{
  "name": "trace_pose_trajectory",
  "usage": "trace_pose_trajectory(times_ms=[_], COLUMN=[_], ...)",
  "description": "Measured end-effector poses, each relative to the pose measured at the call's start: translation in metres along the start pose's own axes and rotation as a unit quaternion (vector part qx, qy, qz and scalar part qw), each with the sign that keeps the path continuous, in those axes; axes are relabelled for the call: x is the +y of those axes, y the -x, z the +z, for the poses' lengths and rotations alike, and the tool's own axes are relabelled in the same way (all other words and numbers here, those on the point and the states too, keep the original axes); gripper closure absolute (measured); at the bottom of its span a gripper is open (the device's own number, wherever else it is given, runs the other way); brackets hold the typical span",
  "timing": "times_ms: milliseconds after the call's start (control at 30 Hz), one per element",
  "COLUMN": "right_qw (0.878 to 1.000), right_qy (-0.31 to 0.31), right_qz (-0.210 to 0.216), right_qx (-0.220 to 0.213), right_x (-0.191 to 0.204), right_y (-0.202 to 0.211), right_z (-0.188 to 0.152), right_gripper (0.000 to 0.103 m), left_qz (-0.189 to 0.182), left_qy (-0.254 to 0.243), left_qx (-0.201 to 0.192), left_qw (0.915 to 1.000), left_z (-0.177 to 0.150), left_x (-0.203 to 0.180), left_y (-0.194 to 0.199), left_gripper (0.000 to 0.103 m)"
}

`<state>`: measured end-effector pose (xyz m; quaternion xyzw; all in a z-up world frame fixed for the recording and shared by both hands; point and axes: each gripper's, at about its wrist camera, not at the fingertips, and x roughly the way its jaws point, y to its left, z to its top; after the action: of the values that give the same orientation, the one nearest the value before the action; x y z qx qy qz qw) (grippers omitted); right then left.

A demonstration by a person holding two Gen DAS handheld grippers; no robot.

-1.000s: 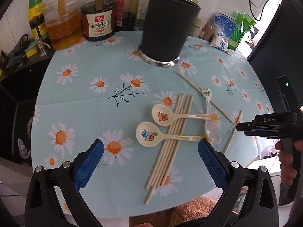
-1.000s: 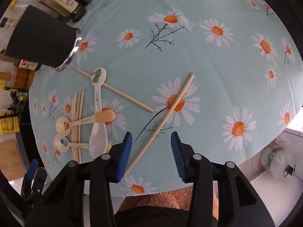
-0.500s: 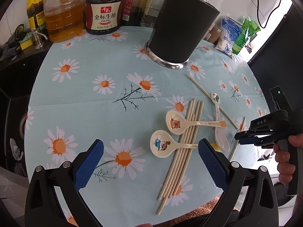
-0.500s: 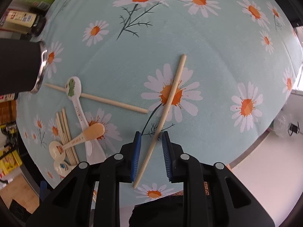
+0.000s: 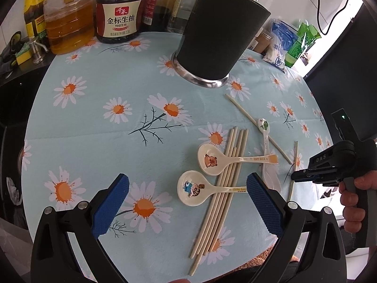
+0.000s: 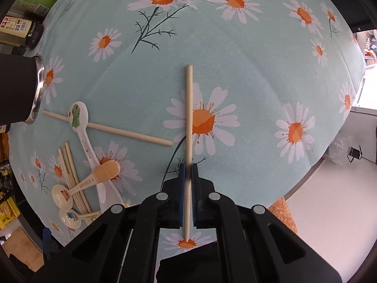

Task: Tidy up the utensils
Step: 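Lower the right tool and grasp a single loose wooden chopstick, then grasp the white spoon with green print with the left tool while the right tool holds the chopstick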

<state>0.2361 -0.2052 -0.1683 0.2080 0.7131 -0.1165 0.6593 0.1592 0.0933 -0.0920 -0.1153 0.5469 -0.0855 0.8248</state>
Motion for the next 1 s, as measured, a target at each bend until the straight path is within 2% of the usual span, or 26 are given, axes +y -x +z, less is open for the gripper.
trace_pose_trajectory(times_ms=[167, 367, 467, 667, 900, 1000], right_qw=[0.999, 0.992, 0.986, 0.973, 0.957, 0.951], right_qy=[0.021, 0.106, 0.141, 0.184, 0.240, 0.260], right_qz=[0.022, 0.053, 0.076, 0.120, 0.157, 0.167], right_qx=[-0.011, -0.043, -0.053, -0.069, -0.041, -0.028], right_x=[-0.019, -0.015, -0.013, -0.029, -0.019, -0.019], right_y=[0.011, 0.043, 0.062, 0.088, 0.078, 0.075], right_z=[-0.003, 0.009, 0.018, 0.038, 0.049, 0.056], right_gripper=[0.098, 0.097, 0.097, 0.097, 0.097, 0.097], left_qz=[-0.001, -0.015, -0.008, 0.029, 0.075, 0.082], left_qy=[0.001, -0.026, -0.043, -0.065, -0.084, -0.082], left_qx=[0.004, 0.014, 0.032, 0.067, 0.120, 0.148], left_qw=[1.0000, 0.9994, 0.9985, 0.9952, 0.9863, 0.9823], left_z=[0.002, 0.009, 0.013, 0.020, 0.021, 0.020], left_x=[-0.005, -0.033, -0.051, -0.088, -0.121, -0.128], left_y=[0.000, 0.001, -0.005, -0.025, -0.056, -0.070], left_gripper=[0.006, 0.007, 0.007, 0.021, 0.044, 0.052])
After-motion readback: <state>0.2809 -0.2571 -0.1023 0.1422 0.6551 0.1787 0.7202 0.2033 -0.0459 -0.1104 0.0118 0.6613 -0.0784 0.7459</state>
